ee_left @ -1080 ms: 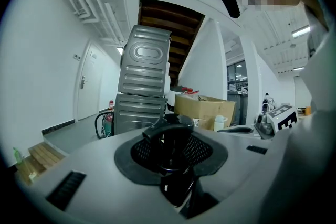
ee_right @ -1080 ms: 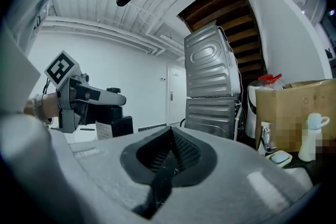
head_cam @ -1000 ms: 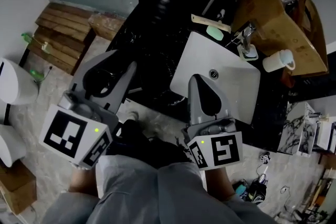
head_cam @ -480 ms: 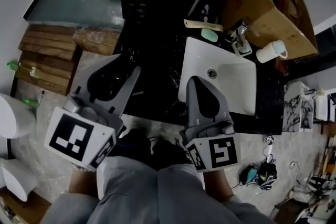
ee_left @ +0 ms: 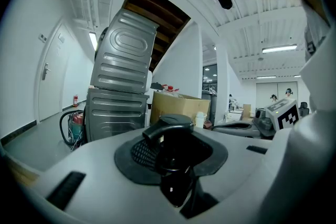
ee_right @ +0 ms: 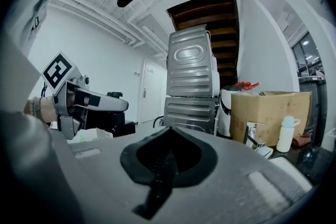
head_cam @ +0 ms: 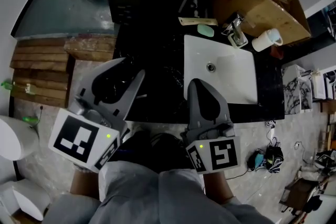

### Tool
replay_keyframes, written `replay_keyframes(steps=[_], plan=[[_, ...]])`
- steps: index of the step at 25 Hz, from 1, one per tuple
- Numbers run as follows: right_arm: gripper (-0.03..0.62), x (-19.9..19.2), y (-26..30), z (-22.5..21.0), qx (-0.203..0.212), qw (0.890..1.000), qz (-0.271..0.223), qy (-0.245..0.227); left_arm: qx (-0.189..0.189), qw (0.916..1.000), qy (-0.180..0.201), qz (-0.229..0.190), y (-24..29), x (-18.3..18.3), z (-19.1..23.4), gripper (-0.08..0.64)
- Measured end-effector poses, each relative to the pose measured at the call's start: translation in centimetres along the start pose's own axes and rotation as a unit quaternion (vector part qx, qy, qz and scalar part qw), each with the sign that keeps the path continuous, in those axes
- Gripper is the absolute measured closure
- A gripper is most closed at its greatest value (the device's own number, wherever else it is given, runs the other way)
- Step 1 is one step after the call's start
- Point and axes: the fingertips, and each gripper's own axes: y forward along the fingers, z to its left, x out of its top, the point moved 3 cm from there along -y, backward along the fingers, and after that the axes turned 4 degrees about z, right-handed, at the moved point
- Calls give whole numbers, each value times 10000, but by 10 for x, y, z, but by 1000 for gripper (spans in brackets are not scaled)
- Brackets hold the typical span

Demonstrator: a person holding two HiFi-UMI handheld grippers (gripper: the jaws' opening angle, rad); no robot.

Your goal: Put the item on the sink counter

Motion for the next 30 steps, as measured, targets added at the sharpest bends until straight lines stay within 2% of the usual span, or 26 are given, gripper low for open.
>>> replay_keyframes(steps=[9,14,18,23,30], plan=[[595,-7,-6,-5,-355,9991,217,-110,-322,9994,39,73,28,-11,10,443],[595,-12,-7,-20,-502,9985,168,-133,-380,9993,33,58,49,-15,12,443],[595,-8,-4,-34,-495,9987,52,-49,-368,9992,-50,126,67,-11,12,443],[595,-11,4,-53,-420,9991,72,-28,-248,9993,239,174,92,-5,9,443],[595,-18,16,-82,-313,9994,177,6,-209,9992,306,146,135,4,12,443]])
